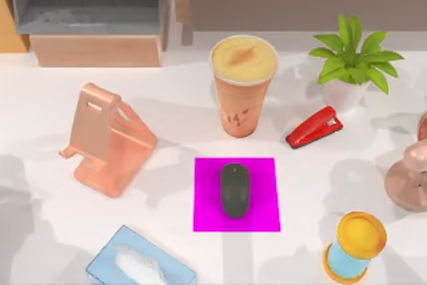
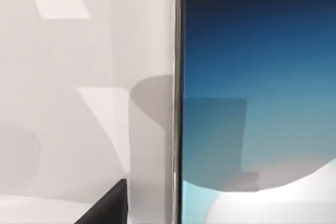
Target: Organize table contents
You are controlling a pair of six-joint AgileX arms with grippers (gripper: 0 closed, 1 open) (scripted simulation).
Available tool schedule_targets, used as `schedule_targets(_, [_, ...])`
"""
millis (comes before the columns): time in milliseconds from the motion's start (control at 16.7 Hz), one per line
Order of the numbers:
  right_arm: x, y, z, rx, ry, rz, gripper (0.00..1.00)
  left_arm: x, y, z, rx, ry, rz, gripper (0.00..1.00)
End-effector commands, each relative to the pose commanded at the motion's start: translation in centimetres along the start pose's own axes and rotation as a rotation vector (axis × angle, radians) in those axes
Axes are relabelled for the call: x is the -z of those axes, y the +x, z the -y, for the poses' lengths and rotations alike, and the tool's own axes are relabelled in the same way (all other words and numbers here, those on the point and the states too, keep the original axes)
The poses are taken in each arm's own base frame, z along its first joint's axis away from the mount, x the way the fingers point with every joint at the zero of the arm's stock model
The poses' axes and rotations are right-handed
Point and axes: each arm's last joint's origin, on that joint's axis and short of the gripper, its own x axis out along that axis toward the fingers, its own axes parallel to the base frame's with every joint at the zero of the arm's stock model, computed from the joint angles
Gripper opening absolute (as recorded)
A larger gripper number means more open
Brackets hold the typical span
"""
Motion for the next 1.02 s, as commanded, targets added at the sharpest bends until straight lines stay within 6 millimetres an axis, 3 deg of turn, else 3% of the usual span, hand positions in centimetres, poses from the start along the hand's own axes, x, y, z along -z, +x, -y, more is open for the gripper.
schedule_targets(420, [0.0,0.0,0.0,0.0,0.0,0.0,1.0,0.0,0.0,0.0,0.0,0.0,0.0,0.02])
schedule_targets(900, [0.0,0.0,0.0,0.0,0.0,0.0,1.0,0.0,0.0,0.0,0.0,0.0,0.0,0.0])
schedule_targets(1020, [0.0,0.0,0.0,0.0,0.0,0.0,1.0,-0.1,-1.2,0.1,0.001,-0.005,0.018,0.0])
